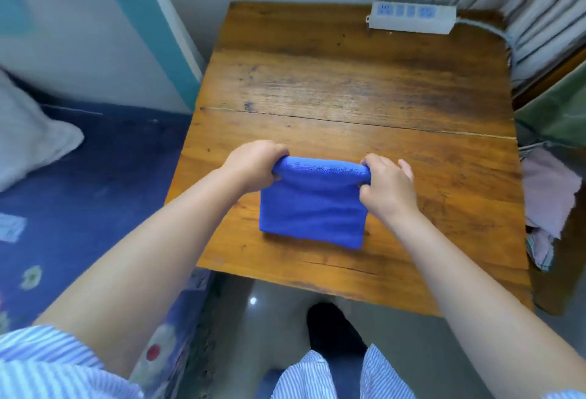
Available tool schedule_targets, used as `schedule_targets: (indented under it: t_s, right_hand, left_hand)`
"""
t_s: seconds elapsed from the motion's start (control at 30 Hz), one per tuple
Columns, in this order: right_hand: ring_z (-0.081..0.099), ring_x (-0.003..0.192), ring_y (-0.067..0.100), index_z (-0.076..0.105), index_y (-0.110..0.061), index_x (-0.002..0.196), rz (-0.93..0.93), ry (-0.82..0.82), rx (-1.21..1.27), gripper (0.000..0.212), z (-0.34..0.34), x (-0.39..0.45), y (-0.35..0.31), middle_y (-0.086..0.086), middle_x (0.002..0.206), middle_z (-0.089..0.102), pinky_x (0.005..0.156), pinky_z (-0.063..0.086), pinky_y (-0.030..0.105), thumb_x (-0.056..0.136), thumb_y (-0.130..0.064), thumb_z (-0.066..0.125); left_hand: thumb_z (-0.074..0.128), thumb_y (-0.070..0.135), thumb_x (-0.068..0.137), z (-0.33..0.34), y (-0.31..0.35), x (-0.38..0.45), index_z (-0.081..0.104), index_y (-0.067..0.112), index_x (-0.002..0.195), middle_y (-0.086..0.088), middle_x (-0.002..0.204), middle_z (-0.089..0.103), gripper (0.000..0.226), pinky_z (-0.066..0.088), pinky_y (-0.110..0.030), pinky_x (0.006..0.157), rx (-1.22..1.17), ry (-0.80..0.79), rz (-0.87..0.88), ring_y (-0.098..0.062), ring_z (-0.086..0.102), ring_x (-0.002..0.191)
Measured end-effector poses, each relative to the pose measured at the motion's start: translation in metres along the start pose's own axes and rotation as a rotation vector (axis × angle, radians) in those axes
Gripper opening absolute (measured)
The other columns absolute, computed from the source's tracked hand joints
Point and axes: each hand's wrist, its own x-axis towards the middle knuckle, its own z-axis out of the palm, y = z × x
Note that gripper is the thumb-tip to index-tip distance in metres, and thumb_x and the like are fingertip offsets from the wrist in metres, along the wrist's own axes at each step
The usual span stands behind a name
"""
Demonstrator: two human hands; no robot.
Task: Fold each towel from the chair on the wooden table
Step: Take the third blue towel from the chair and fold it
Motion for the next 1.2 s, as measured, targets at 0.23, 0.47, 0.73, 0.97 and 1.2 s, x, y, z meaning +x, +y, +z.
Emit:
schedule_targets:
  t_s: [0.23, 0.47, 0.73, 0.97, 1.2]
  right_hand:
    - [0.05, 0.105, 0.029, 0.054, -0.008, 0.106, -0.376, 0.001, 0.034, 0.037, 0.009, -0.043, -0.149, 0.01, 0.104, 0.058, 0.109, 0.012, 0.038, 0.072, 0.006, 0.05]
    - [0.051, 0.102, 0.026, 0.063, -0.01, 0.103, -0.753, -0.068, 0.076, 0.035, 0.045, -0.154, -0.296, 0.009, 0.105, 0.058, 0.094, 0.025, 0.03, 0.073, 0.004, 0.05]
    - [0.053, 0.095, 0.029, 0.065, -0.001, 0.102, -0.983, -0.327, 0.251, 0.028, 0.087, -0.299, -0.434, 0.016, 0.1, 0.059, 0.065, 0.028, 0.017, 0.075, 0.003, 0.058]
    - [0.038, 0.074, 0.016, 0.061, 0.016, 0.088, -0.856, -0.724, 0.396, 0.02, 0.128, -0.373, -0.532, 0.009, 0.074, 0.046, 0.065, 0.03, 0.029, 0.071, 0.005, 0.063]
    - [0.051, 0.081, 0.018, 0.063, 0.001, 0.093, -1.031, -0.822, 0.517, 0.022, 0.181, -0.407, -0.637, 0.009, 0.082, 0.059, 0.074, 0.042, 0.035, 0.075, 0.01, 0.054]
  left_hand:
    - [0.055, 0.0, 0.076, -0.014, -0.092, -0.178, 0.061, 0.01, 0.105, -0.009, 0.104, 0.061, 0.031, 0.045, -0.038, 0.085, -0.274, 0.345, -0.352, -0.028, 0.054, 0.1]
    - [0.057, -0.001, 0.077, 0.021, -0.145, -0.396, 0.063, 0.007, 0.104, -0.014, 0.106, 0.063, 0.028, 0.044, -0.035, 0.087, -0.418, 0.6, -0.722, -0.03, 0.054, 0.103]
    - [0.06, -0.002, 0.079, 0.074, -0.157, -0.615, 0.06, 0.003, 0.095, -0.016, 0.094, 0.063, 0.017, 0.037, -0.028, 0.068, -0.602, 0.911, -1.044, -0.026, 0.056, 0.088]
    - [0.058, -0.003, 0.081, 0.111, -0.17, -0.723, 0.058, 0.0, 0.097, -0.003, 0.086, 0.057, 0.017, 0.027, -0.02, 0.057, -0.611, 1.14, -1.245, -0.018, 0.048, 0.079]
    - [0.059, 0.006, 0.085, 0.124, -0.238, -0.783, 0.056, 0.006, 0.095, 0.005, 0.079, 0.053, 0.01, 0.035, -0.005, 0.055, -0.619, 1.283, -1.378, -0.014, 0.046, 0.071]
